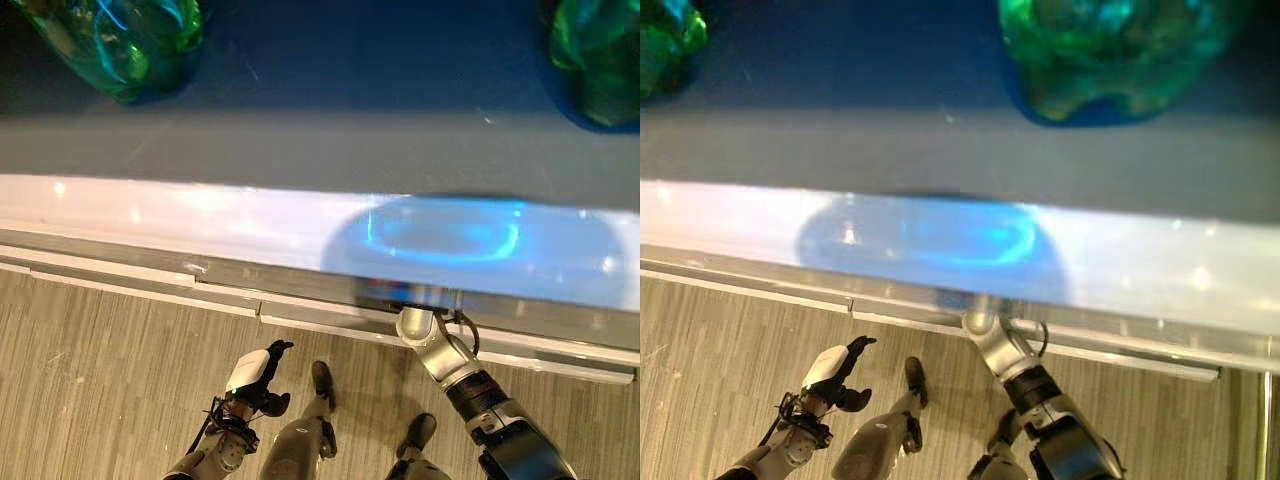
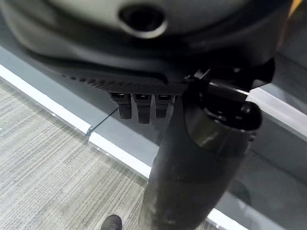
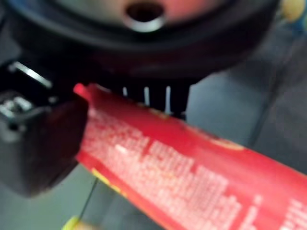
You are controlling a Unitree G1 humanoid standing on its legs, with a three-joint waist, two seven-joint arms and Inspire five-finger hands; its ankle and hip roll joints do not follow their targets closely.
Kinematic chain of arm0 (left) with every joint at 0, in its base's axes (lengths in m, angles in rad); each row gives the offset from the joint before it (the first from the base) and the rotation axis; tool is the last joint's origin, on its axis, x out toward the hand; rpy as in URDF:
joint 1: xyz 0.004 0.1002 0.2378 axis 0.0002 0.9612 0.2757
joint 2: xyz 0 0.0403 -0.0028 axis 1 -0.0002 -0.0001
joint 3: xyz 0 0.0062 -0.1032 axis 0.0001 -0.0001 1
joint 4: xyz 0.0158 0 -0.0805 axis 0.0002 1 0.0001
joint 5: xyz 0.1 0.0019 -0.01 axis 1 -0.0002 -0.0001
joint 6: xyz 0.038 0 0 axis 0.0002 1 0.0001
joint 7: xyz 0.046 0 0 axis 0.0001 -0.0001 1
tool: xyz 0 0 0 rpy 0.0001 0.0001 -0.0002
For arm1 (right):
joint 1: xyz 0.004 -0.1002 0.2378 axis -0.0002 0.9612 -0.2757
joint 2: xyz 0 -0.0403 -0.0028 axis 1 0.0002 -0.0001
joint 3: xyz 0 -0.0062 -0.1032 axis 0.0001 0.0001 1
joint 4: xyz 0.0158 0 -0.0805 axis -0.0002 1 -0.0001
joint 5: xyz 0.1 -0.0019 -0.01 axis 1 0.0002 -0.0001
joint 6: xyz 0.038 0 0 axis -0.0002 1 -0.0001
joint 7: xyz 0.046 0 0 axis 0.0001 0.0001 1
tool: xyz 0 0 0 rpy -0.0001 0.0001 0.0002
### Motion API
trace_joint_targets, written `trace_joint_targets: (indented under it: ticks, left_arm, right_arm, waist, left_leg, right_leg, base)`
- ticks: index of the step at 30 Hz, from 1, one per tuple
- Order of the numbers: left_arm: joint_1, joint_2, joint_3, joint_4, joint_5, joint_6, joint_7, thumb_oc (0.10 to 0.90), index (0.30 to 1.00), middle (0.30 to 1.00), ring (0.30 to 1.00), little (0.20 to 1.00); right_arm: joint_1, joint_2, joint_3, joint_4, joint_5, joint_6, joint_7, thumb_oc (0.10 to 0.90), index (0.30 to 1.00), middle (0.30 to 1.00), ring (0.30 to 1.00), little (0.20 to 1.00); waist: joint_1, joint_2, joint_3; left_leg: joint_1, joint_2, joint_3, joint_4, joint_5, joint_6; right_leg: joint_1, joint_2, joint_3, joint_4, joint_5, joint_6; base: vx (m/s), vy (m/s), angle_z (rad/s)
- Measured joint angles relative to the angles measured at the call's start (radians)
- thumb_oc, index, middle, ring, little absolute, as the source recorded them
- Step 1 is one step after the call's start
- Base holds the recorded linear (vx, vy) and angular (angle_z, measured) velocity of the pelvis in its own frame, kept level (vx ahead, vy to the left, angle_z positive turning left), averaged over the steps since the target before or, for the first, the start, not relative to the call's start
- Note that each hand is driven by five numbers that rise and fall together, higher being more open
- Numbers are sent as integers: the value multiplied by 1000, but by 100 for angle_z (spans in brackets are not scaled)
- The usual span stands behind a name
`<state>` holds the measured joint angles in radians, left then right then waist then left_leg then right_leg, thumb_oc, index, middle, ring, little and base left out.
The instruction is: Put the goods on the table back onto the shelves and tidy them up.
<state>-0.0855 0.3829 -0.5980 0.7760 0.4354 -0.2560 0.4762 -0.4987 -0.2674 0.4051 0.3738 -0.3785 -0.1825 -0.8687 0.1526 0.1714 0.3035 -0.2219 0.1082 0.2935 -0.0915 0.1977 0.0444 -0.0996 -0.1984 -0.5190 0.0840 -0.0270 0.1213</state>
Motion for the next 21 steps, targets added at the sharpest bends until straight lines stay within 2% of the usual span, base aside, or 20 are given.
trace_joint_targets:
  ticks: [1,2,3,6,7,8,9,10,11,12,13,14,16,17,18,19,21]
  left_arm:
    - [-1,6,-6,-2,0,0,1,800,900,900,900,900]
    - [-2,16,-8,-5,0,-1,8,800,900,900,900,900]
    - [-11,27,-6,-9,2,-1,14,800,900,900,900,900]
    - [4,29,13,-36,1,-1,37,800,900,900,900,900]
    - [5,30,6,-44,5,-1,39,800,900,900,900,900]
    - [7,34,-9,-80,22,-11,48,800,900,900,900,900]
    - [23,35,-38,-90,50,-27,56,800,900,900,900,900]
    - [-10,40,-57,-90,57,-23,58,800,900,900,900,900]
    - [-39,44,-56,-99,59,-23,69,800,900,900,900,900]
    - [-50,121,-48,-169,78,-23,126,800,900,900,900,900]
    - [-52,150,-43,-165,78,-20,138,800,900,900,900,900]
    - [-75,168,-45,-165,82,-19,167,800,900,900,900,900]
    - [-101,169,-56,-168,90,-18,175,800,900,900,900,900]
    - [-130,170,-56,-169,101,-19,208,800,900,900,900,900]
    - [-139,170,-55,-168,115,-20,219,800,900,900,900,900]
    - [-138,170,-61,-166,118,-21,220,800,900,900,900,900]
    - [-131,169,-69,-168,125,-22,220,800,900,900,900,900]
  right_arm:
    - [8,5,4,-1,-8,0,0,400,300,300,300,300]
    - [11,15,12,-6,-11,0,0,400,300,300,300,300]
    - [13,25,19,-22,-14,-1,-2,400,300,300,300,300]
    - [16,22,35,-37,-34,-2,-4,400,300,300,300,300]
    - [25,21,41,-37,-36,-2,-11,400,300,300,300,300]
    - [34,18,36,-35,-36,-1,-22,400,300,300,300,300]
    - [31,19,39,-38,-39,-2,-37,400,300,300,300,300]
    - [30,17,28,-37,-38,-2,-58,400,300,300,300,300]
    - [26,14,16,-36,-39,-1,-60,400,300,300,300,300]
    - [1,-1,20,-36,-55,-1,-67,400,300,300,300,300]
    - [-4,1,17,-37,-60,-1,-73,400,300,300,300,300]
    - [-20,0,20,-39,-81,-1,-82,400,300,300,300,300]
    - [-29,1,21,-37,-95,-1,-92,400,300,300,300,300]
    - [-33,3,20,-37,-107,-1,-111,400,300,300,300,300]
    - [-34,2,18,-38,-124,-1,-132,400,300,300,300,300]
    - [-38,1,16,-38,-131,-1,-145,400,300,300,300,300]
    - [-38,1,8,-39,-145,1,-153,400,300,300,300,300]
  waist:
    - [-1,3,1]
    - [-1,-7,-3]
    - [-6,-22,-2]
    - [-3,-13,-2]
    - [-7,-14,-1]
    - [-15,-40,16]
    - [-26,-3,15]
    - [-31,-13,24]
    - [-25,-1,37]
    - [-10,47,69]
    - [-5,57,82]
    - [-11,53,109]
    - [-23,50,119]
    - [-33,43,124]
    - [-36,34,131]
    - [-36,24,138]
    - [-43,23,139]
  left_leg:
    - [9,3,-15,0,-1,1]
    - [9,-7,-18,0,-1,0]
    - [6,-28,-23,0,-5,-6]
    - [-8,-11,-13,1,-7,-18]
    - [-25,-6,-9,35,-18,-32]
    - [-107,-12,-6,150,-104,-61]
    - [-51,-14,27,0,-22,-56]
    - [-62,-32,25,1,-25,-52]
    - [-67,-60,25,1,-32,-41]
    - [-67,-106,22,2,-56,-6]
    - [-67,-122,23,2,-63,4]
    - [-93,-133,31,56,-80,27]
    - [-133,-138,43,123,-97,49]
    - [-183,-127,42,205,-127,55]
    - [-213,-111,43,260,-159,51]
    - [-237,-97,44,286,-167,45]
    - [-260,-88,42,298,-171,43]
  right_leg:
    - [-11,-6,2,-11,-13,2]
    - [-8,-9,1,-103,20,-15]
    - [-20,-25,-3,-152,108,-20]
    - [-26,-4,1,-170,104,-16]
    - [-26,-1,2,-170,105,-19]
    - [-23,-24,7,-169,111,-27]
    - [-22,-1,18,-161,109,-25]
    - [-42,-23,16,-143,106,-21]
    - [-69,-61,13,-89,98,-10]
    - [-129,-144,2,55,65,30]
    - [-142,-166,2,80,64,31]
    - [-181,-198,4,128,63,32]
    - [-209,-229,5,175,59,26]
    - [-228,-239,2,197,54,17]
    - [-234,-230,1,194,41,13]
    - [-246,-223,1,196,34,10]
    - [-258,-218,-19,196,22,3]
  base:
    - [-48,90,-1]
    - [-33,54,21]
    - [-39,52,25]
    - [-70,68,-1]
    - [-69,65,1]
    - [-65,68,-31]
    - [-126,139,-28]
    - [-111,167,-21]
    - [-120,205,23]
    - [-150,271,21]
    - [-172,244,8]
    - [-208,201,-6]
    - [-137,43,-4]
    - [-115,7,-4]
    - [-127,16,-7]
    - [-95,17,-6]
    - [-74,34,2]
